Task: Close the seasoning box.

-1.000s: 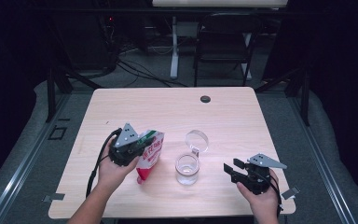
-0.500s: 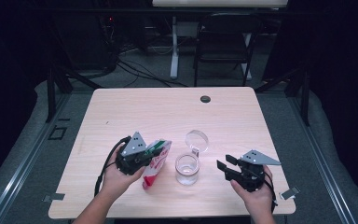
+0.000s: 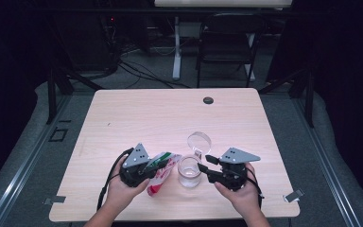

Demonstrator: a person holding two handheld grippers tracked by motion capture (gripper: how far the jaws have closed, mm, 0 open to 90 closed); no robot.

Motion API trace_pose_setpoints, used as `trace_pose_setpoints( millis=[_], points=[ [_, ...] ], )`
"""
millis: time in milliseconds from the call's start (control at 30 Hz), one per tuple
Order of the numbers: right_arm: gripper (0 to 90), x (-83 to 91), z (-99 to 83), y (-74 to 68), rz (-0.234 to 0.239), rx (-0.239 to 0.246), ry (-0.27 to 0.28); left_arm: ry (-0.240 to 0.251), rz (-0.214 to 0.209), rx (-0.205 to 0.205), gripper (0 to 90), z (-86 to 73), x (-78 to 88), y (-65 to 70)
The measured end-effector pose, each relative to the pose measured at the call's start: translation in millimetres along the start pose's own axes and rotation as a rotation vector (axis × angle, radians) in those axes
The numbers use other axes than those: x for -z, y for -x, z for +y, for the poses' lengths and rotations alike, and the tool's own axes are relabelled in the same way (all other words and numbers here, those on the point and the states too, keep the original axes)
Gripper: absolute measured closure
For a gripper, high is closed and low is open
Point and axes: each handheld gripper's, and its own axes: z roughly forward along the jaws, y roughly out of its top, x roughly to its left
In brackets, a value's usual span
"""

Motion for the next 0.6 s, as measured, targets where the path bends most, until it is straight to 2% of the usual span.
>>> trace_pose_setpoints(
  millis=[233,467,600],
  points=[
    [53.9,-27.2,6.1,-12.3,0.041,0.067,-0.035,0.000,0.008,0.046,84.0,-8.9,0.3,1.7],
    [52.6,-45.5,12.7,-15.9,0.084,0.079,-0.037,-0.004,0.026,0.072,83.4,-17.7,3.4,2.7],
    [51.8,-57.6,15.9,-18.7,0.101,0.095,-0.055,-0.003,0.022,0.093,82.6,-23.7,4.9,3.9]
  ],
)
